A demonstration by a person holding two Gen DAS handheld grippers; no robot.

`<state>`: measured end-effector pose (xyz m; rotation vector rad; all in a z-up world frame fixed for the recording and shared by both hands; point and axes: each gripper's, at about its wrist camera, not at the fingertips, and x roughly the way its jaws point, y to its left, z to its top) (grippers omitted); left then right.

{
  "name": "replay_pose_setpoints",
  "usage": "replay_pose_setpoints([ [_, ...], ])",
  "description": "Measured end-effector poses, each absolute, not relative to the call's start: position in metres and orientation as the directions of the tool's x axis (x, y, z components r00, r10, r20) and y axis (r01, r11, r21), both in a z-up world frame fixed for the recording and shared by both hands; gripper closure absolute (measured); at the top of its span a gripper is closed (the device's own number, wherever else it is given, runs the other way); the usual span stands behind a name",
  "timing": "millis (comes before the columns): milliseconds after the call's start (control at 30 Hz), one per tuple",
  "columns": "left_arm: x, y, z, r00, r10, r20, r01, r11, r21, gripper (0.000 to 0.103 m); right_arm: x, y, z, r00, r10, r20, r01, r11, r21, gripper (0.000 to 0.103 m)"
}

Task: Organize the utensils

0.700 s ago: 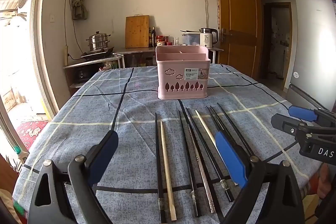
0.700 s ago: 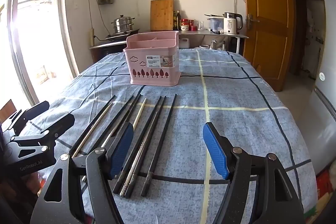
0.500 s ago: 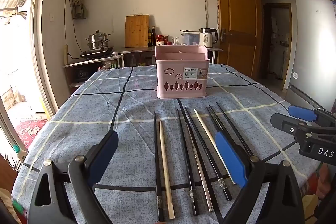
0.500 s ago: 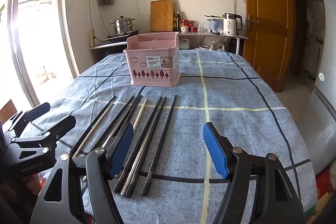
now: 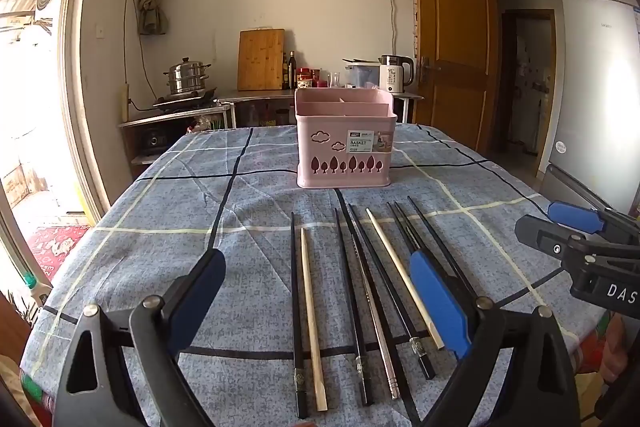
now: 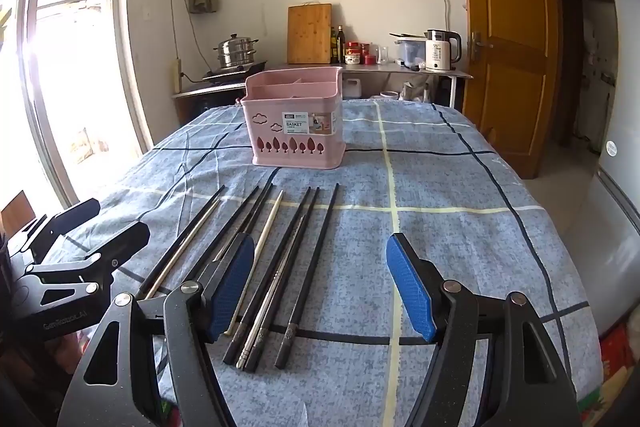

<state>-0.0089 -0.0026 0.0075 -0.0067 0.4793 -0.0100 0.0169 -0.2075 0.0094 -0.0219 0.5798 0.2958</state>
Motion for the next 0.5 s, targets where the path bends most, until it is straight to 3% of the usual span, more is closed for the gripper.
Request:
replay_pose_setpoints([
  [500, -0.0111, -0.0058, 0.0082, 0.887, -0.015, -0.461, 0.012, 1.000, -0.011, 0.008, 0.0138, -0.2077, 0.0117, 0.800, 0.269, -0.536, -0.281, 0.958, 0.062, 0.034],
])
